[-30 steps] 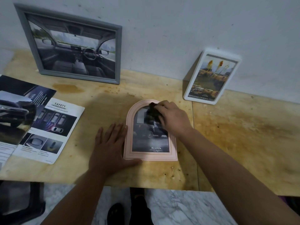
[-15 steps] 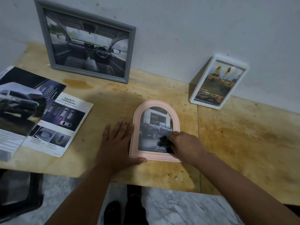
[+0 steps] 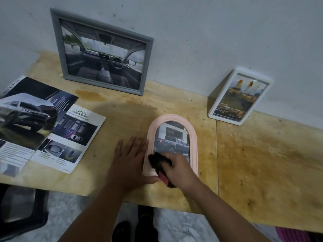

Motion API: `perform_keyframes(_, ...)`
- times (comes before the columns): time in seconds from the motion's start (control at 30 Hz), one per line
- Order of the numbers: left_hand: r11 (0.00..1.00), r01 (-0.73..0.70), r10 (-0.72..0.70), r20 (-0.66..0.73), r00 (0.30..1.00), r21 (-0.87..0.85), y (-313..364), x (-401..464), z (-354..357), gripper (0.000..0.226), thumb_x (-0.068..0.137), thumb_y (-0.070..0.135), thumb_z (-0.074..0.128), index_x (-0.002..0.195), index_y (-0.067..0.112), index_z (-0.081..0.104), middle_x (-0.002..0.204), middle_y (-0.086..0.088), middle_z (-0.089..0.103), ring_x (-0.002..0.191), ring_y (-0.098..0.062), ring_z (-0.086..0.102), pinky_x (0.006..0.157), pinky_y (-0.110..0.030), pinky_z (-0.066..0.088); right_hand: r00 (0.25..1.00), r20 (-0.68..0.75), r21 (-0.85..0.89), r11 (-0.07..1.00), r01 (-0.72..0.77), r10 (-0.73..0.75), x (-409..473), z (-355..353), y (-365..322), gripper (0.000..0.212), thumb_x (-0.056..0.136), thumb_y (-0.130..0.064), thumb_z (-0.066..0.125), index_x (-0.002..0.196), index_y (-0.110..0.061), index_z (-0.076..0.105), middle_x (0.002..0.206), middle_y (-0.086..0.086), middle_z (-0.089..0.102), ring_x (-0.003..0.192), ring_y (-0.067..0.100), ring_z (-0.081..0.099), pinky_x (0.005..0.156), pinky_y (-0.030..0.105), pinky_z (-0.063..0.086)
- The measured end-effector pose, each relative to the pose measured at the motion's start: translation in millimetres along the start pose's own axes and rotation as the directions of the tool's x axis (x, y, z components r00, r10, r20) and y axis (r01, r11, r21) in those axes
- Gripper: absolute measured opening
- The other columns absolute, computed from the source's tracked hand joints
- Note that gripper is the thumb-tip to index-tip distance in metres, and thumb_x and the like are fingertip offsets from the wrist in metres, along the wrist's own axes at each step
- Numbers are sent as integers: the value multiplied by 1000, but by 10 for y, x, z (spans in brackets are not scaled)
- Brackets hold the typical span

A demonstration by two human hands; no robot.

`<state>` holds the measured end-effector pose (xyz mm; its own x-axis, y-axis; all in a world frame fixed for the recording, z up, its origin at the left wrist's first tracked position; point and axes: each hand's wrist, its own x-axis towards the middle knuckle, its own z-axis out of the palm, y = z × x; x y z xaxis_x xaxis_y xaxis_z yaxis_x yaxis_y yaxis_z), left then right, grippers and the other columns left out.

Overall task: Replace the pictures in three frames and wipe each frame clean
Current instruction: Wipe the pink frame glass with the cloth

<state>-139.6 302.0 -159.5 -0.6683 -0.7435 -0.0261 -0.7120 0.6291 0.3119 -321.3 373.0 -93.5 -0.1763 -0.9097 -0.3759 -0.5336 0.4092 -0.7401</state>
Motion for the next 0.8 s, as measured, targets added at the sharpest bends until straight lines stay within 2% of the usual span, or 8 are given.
perform_keyframes(0.07,1000,7,-7,28,1000,15,-5,9,-13,130,61,103,43,157,14,39,164,-11,35,155,-31,27,121,-65,18,996,-70,128,991,-50,59,141,-220,-29,27,99,-10,56,112,-22,76,89,3,77,77,20,73,70,37,61)
perform_keyframes(0.1,1000,9,-10,35,999,16,-7,13,-18,131,61,103,42,157,14,38,165,-10,34,155,-31,25,121,-65,17,985,-167,106,994,-32,49,222,-346,-21,29,98,-13,55,117,-23,74,92,4,77,78,22,73,70,38,62)
perform_keyframes(0.17,1000,14,-14,46,999,13,-5,16,-28,133,59,104,42,158,15,38,166,-9,32,156,-30,24,122,-65,16,940,-340,-161,987,-14,-42,383,-578,42,33,95,-20,53,124,-23,70,103,4,76,88,24,70,73,39,58)
perform_keyframes(0.27,1000,20,-21,63,998,15,-6,16,-35,134,60,104,40,159,16,34,168,-7,27,157,-28,19,123,-64,14,930,-359,-498,859,-120,-78,571,-626,123,30,98,-20,53,125,-20,67,111,6,70,98,30,64,70,37,50)
perform_keyframes(0.43,1000,17,-19,96,995,14,-27,31,-29,134,61,105,37,162,18,28,170,-7,23,159,-27,13,124,-63,11,886,-448,-453,885,-109,-120,839,-266,73,31,97,-16,53,123,-19,68,114,8,69,106,33,60,78,43,52)
perform_keyframes(0.63,1000,12,-13,85,996,13,-20,49,-21,133,62,105,38,160,16,31,168,-8,28,158,-28,17,122,-64,15,929,-240,-524,843,121,-282,804,-41,79,29,95,-17,53,117,-24,71,108,1,73,96,26,65,68,42,56)
perform_keyframes(0.73,1000,8,-7,63,998,0,-22,45,0,130,62,103,41,158,15,38,166,-8,33,156,-29,22,121,-65,18,942,-52,-471,840,270,-332,417,-27,215,35,94,-20,53,125,-28,67,117,-5,69,105,19,62,78,42,57)
perform_keyframes(0.8,1000,5,-5,58,998,3,-22,40,10,130,62,103,41,158,14,38,166,-8,33,156,-29,23,121,-65,19,931,62,-397,847,354,-360,194,-105,281,37,92,-19,57,127,-26,67,120,-8,68,108,15,62,87,34,55)
